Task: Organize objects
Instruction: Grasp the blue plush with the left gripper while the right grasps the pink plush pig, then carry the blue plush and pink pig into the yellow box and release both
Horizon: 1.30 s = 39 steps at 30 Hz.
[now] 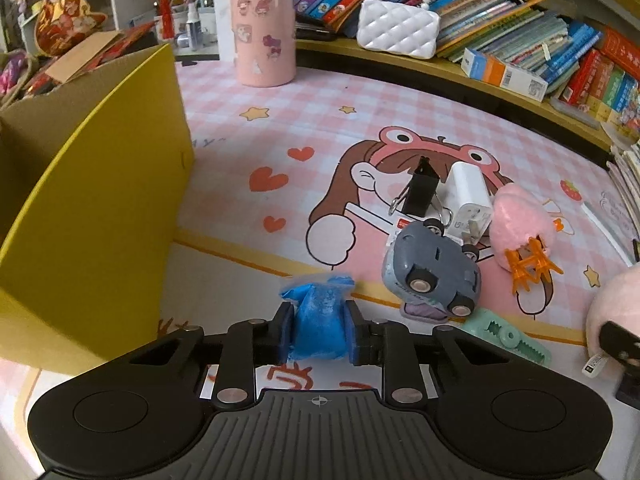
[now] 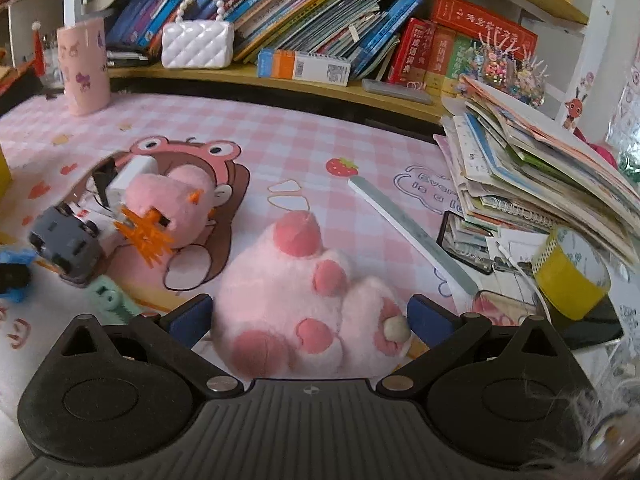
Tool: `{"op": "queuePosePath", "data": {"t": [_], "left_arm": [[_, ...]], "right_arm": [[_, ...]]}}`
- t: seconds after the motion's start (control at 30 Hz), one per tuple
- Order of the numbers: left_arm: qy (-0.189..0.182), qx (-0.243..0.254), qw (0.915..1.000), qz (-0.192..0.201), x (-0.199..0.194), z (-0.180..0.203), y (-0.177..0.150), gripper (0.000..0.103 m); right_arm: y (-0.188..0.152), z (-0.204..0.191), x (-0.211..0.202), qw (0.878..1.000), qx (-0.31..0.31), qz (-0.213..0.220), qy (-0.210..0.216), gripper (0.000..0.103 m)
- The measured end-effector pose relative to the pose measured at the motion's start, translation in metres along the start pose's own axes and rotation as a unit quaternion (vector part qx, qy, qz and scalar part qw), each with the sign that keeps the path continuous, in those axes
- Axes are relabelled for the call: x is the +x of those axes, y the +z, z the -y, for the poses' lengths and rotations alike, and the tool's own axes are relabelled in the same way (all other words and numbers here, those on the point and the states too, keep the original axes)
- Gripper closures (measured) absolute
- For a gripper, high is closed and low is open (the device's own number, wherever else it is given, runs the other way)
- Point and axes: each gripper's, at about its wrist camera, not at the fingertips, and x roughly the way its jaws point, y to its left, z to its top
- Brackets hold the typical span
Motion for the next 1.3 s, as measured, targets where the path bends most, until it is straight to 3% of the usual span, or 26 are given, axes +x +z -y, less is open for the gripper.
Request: {"op": "queuePosePath", "data": {"t": [0.13,0.27,0.6,0.67,1.3], "left_arm": [[-0.013,0.001,0.9999,0.01,-0.018,-0.004,-0.001,0.079],[-0.03,0.001,0.9994,0.019,-0.04,-0.006,-0.005,0.079],[-0.058,0.02,0.997,0.048,-0.074,-0.002,-0.015,0.08],[-0.066,0.021,0.9964,0.049,-0.078,-0.003,-0.02,0.08],[-0.134,0.041,0.9875,0.072,-0.13,-0.055,-0.058,0.08]], "right_arm": [[-0.001,-0.003,0.011,1.0,-0.026,-0.004,-0.006,0.0],[-0.007,0.004,0.023,0.999,-0.027,-0.021,-0.031,0.017],[-0.007,0.009,-0.016,1.0,0.02,0.02,0.008,0.04],[-0.01,0.003,-0.029,0.999,0.026,0.025,0.017,0.049],[-0.049,-0.075,-0.139,0.996,0.033,0.047,0.067,0.051]]}}
